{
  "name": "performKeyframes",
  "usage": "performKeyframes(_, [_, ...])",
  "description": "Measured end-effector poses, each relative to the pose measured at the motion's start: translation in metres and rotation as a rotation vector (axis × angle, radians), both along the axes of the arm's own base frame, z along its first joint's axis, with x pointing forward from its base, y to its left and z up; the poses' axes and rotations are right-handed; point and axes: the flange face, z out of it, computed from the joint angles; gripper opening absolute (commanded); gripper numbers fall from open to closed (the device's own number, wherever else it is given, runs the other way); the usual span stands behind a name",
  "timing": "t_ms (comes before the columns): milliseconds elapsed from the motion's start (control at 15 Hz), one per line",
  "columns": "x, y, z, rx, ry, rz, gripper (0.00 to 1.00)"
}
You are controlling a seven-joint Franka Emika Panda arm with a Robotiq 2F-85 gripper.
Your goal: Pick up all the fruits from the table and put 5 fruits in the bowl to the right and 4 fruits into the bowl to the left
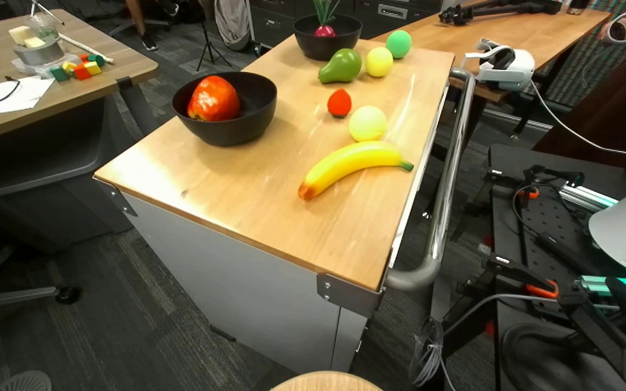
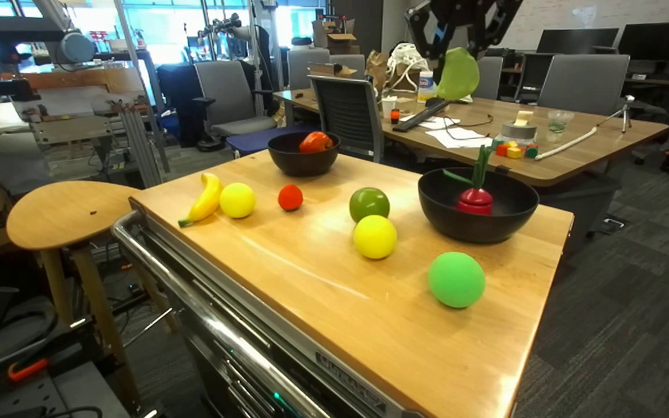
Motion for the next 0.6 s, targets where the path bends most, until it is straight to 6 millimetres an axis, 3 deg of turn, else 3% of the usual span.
performKeyframes(533, [-0.003,-0.041,-0.079,0.033,0.112,-0.061,0.16])
performKeyframes(600, [-0.003,-0.045,-0.086,0.036,0.121,-0.067,0.34])
